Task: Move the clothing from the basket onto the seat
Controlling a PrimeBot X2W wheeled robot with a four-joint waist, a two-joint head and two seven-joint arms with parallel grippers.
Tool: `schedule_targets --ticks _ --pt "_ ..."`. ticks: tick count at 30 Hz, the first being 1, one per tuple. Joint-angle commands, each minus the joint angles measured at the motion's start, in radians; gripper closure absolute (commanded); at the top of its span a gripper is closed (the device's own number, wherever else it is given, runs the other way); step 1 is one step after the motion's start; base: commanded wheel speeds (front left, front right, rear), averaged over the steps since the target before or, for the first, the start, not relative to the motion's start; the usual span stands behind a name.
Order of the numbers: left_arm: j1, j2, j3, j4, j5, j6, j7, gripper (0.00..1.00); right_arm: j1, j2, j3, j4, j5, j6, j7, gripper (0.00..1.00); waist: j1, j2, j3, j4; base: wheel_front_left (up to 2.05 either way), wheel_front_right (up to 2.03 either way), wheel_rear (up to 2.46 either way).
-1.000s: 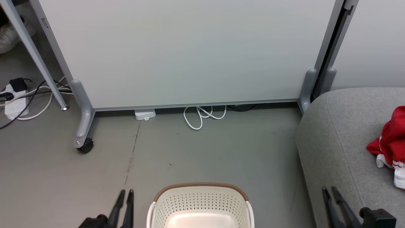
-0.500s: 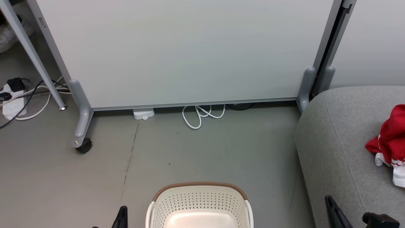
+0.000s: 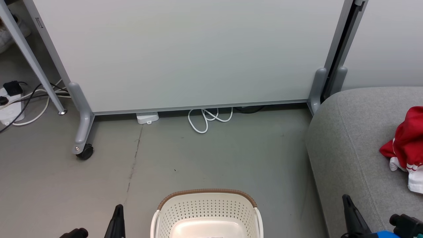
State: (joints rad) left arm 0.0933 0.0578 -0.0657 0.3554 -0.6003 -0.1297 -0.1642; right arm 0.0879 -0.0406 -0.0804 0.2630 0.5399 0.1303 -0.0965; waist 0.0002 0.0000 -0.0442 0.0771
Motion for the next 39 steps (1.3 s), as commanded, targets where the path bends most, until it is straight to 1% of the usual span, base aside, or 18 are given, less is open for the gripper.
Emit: schedule_targets --ticks 1,23,39 --pt "-0.042 0.006 0.013 -0.02 -0.046 0.0 0.011 1.0 -0.034 -0.005 -0.004 -0.017 0.049 0.0 0.009 1.0 0.0 0.0 0.001 -0.001 0.0 0.0 0.0" --pt "-0.094 0.008 0.057 -0.05 -0.347 -0.001 0.087 1.0 -0.087 -0.008 -0.013 -0.019 0.361 0.0 0.071 1.0 -0.0001 0.0 0.011 -0.018 0.0 0.0 0.0" --pt "-0.121 0.008 0.083 -0.066 -0.515 -0.001 0.131 1.0 -0.117 -0.009 -0.018 -0.02 0.538 0.001 0.105 1.0 -0.0001 0.0 0.018 -0.029 0.0 0.0 0.0"
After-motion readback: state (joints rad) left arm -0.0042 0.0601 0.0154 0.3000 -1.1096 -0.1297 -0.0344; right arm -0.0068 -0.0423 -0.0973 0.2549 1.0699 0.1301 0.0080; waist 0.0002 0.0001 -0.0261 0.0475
